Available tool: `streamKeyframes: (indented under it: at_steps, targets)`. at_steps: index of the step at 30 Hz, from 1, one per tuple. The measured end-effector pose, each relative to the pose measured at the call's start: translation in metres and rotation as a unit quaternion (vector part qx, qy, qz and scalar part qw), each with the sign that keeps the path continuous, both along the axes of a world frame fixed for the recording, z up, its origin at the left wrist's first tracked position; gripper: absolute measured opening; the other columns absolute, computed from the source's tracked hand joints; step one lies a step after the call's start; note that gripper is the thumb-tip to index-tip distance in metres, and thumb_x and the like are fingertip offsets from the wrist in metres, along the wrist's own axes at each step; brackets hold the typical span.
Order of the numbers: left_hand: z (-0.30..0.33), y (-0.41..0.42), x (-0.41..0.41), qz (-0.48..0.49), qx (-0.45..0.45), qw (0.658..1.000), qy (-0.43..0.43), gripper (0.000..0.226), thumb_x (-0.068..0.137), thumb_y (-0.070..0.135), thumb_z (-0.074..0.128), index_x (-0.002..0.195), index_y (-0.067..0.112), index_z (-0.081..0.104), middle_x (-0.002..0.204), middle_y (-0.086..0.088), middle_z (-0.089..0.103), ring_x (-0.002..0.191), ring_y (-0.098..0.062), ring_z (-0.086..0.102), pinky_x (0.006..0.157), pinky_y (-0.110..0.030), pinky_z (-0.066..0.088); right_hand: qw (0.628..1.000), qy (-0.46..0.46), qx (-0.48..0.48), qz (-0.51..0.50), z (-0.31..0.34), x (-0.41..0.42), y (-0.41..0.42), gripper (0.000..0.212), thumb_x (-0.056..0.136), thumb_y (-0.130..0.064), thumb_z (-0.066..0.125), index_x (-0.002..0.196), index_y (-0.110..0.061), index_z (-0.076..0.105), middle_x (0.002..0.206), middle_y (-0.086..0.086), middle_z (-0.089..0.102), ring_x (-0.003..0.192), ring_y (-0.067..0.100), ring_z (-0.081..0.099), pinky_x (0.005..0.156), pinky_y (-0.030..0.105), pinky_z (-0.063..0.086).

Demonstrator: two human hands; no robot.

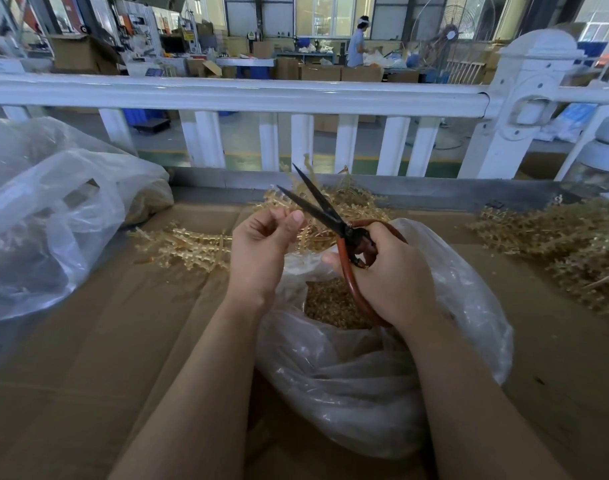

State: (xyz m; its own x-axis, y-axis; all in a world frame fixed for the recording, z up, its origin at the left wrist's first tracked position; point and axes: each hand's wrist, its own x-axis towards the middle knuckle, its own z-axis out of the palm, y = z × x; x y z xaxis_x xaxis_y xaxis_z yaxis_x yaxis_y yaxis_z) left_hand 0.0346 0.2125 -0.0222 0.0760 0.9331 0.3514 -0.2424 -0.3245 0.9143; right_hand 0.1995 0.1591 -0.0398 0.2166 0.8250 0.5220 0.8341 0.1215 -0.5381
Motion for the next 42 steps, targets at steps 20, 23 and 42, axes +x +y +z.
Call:
streamKeyframes:
  at_steps: [20,23,42]
  targets:
    - [-0.0008,0.0039,-0.0039,-0.031,0.011,0.999,0.016,0.024,0.094,-0.005,0.054,0.075,0.007,0.059,0.060,0.012,0.058,0.059,0.000,0.049,0.063,-0.012,0.042,0.998,-0.063,-0.017,-0.015,-0.0009,0.0013,0.0012,0.086,0.062,-0.099,0.027,0.094,-0.028,0.065,0.081,-0.016,0.068,0.071,0.004,0.059,0.058,0.013,0.043]
    - [-0.0001,0.0033,-0.0048,-0.036,0.013,0.999,0.015,0.022,0.095,-0.004,0.054,0.076,0.006,0.060,0.060,0.012,0.059,0.060,-0.001,0.049,0.063,-0.013,0.042,0.997,-0.072,-0.013,-0.028,0.0005,-0.0007,0.0001,0.089,0.061,-0.101,0.024,0.090,-0.028,0.066,0.076,-0.016,0.067,0.067,0.002,0.056,0.057,0.012,0.040]
    - [0.0009,0.0016,-0.0054,-0.027,0.030,0.999,0.026,0.015,0.094,0.000,0.060,0.081,0.001,0.053,0.069,-0.001,0.046,0.063,-0.006,0.043,0.066,-0.016,0.042,0.997,-0.067,-0.021,-0.038,0.0026,-0.0019,-0.0038,0.082,0.065,-0.096,0.036,0.103,-0.033,0.071,0.080,-0.020,0.065,0.070,0.003,0.053,0.057,0.012,0.036]
